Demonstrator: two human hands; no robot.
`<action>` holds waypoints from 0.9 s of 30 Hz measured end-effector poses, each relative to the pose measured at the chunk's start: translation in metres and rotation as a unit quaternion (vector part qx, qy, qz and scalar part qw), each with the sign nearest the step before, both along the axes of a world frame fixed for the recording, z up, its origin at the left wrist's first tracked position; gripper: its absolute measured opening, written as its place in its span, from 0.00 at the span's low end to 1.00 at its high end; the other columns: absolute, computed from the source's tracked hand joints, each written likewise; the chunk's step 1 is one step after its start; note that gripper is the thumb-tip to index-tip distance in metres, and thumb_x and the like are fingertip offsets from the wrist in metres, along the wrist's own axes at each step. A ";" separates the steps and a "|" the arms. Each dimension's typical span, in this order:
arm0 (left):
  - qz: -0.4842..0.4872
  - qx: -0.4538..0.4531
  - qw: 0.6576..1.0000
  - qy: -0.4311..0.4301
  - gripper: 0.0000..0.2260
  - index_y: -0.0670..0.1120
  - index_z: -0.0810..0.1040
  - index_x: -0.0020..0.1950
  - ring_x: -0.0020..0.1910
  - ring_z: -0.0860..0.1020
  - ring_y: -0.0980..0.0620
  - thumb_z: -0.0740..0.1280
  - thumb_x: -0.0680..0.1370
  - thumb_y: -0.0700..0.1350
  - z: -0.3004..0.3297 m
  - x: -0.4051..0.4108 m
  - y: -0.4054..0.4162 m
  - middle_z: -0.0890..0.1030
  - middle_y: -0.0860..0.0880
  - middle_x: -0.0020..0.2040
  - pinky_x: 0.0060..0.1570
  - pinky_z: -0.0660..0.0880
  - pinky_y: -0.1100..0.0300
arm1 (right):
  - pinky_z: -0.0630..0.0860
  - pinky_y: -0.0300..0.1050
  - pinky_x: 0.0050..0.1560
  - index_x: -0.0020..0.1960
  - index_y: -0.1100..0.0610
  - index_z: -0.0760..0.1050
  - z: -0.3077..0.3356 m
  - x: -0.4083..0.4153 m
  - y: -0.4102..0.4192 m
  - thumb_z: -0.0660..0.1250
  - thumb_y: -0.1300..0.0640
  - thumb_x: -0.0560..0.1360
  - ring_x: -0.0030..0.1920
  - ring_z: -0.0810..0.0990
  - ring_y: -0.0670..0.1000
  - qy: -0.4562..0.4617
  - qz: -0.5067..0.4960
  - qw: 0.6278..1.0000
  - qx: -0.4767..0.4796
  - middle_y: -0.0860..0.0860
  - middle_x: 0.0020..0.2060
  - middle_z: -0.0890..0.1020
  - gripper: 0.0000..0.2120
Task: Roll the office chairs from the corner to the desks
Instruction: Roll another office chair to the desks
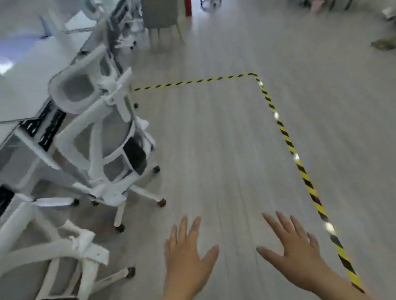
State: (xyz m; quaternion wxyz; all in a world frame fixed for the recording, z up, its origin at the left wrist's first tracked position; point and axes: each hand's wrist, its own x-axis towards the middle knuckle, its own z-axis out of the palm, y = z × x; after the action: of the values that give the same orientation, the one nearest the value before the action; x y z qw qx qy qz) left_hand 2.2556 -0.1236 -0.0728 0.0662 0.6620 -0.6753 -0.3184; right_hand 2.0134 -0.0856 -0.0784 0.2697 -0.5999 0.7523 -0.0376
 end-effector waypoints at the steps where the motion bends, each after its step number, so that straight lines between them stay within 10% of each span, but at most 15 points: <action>1: -0.042 0.001 0.999 0.002 0.33 0.62 0.46 0.78 0.78 0.41 0.50 0.59 0.78 0.65 0.004 -0.033 -0.007 0.41 0.57 0.79 0.76 0.43 0.49 | 0.45 0.59 0.76 0.76 0.33 0.39 0.002 -0.031 0.010 0.54 0.30 0.76 0.79 0.37 0.50 -0.007 -0.042 0.999 -0.005 0.41 0.79 0.41 0.35; 9: -0.311 -0.014 0.950 -0.008 0.33 0.64 0.49 0.77 0.78 0.41 0.51 0.60 0.76 0.67 0.030 -0.313 -0.015 0.43 0.59 0.79 0.76 0.44 0.49 | 0.49 0.57 0.75 0.78 0.36 0.44 0.011 -0.255 0.109 0.56 0.32 0.76 0.79 0.41 0.51 -0.054 -0.324 0.943 -0.058 0.40 0.79 0.44 0.35; 27: -0.675 0.032 0.733 0.071 0.34 0.65 0.51 0.76 0.78 0.41 0.54 0.62 0.75 0.67 0.002 -0.838 0.082 0.46 0.60 0.79 0.76 0.49 0.49 | 0.51 0.53 0.77 0.77 0.38 0.54 -0.015 -0.581 0.303 0.61 0.35 0.76 0.78 0.48 0.48 -0.096 -0.731 0.654 -0.169 0.43 0.78 0.54 0.32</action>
State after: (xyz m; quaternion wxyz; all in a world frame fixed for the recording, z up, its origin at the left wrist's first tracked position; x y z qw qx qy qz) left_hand 1.4173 -0.0416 -0.0710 -0.1392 0.0089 -0.9276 -0.3467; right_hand 1.4327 0.2175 -0.0938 0.1199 0.1158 0.8984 -0.4064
